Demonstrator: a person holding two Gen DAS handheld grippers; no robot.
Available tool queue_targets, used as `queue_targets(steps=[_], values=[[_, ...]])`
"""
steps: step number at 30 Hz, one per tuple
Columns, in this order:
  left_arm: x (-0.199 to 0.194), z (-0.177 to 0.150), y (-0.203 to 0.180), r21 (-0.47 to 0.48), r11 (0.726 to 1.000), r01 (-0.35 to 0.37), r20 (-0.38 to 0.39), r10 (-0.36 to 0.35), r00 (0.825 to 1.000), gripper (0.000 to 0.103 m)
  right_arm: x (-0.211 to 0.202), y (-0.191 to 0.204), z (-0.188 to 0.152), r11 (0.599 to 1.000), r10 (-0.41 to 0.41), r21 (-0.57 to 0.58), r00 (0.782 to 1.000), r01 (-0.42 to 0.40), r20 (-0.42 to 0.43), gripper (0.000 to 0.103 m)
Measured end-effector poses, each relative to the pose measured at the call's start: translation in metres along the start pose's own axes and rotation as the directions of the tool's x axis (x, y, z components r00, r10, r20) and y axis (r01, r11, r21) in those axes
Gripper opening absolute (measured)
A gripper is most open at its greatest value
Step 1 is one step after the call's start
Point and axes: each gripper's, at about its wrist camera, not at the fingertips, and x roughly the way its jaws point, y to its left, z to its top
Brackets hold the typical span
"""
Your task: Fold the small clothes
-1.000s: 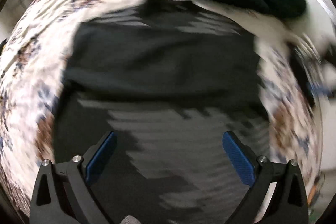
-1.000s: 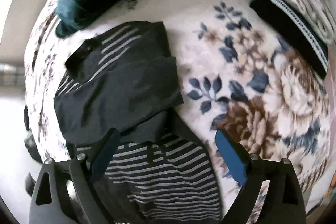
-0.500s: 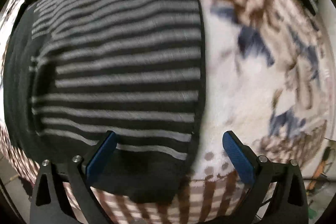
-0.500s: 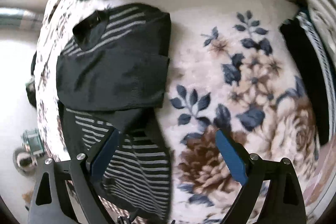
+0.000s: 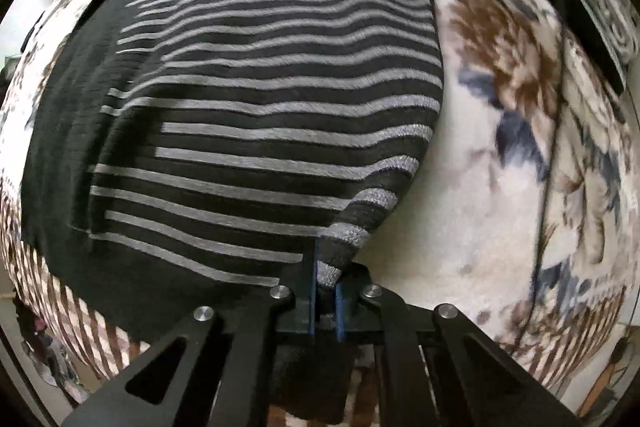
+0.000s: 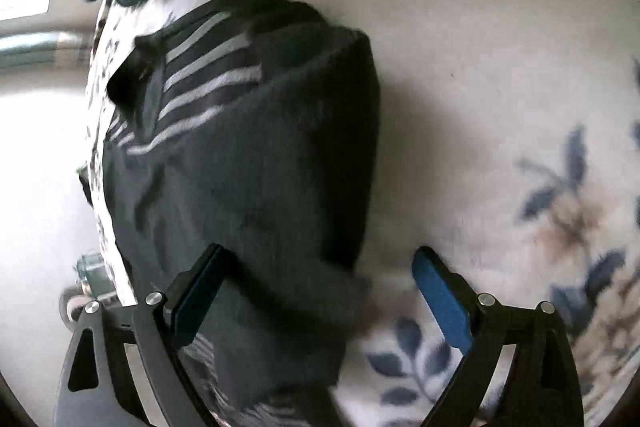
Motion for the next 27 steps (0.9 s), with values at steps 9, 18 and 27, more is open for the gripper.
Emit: queue_targets(steps=[9, 18, 27], values=[[-0.046, 0.005, 0.029, -0.101, 0.995, -0.021, 0.081, 0.029, 0.996, 0.004, -0.009, 0.035, 0.001, 0.997, 0.042, -0.061, 0.996, -0.037, 0.077, 0.017], [-0.083, 0.018, 0.129, -0.287, 0.957, 0.048, 0.169, 0.002, 0.986, 0.004, -0.060, 0.115, -0.010, 0.997, -0.026, -0.068, 0.990, 0.036, 0.141, 0.015], [-0.077, 0.013, 0.250, -0.439, 0.886, 0.151, 0.175, -0.080, 0.981, 0.004, -0.034, 0.275, -0.016, 0.979, -0.136, -0.127, 0.976, 0.159, 0.169, 0.014]])
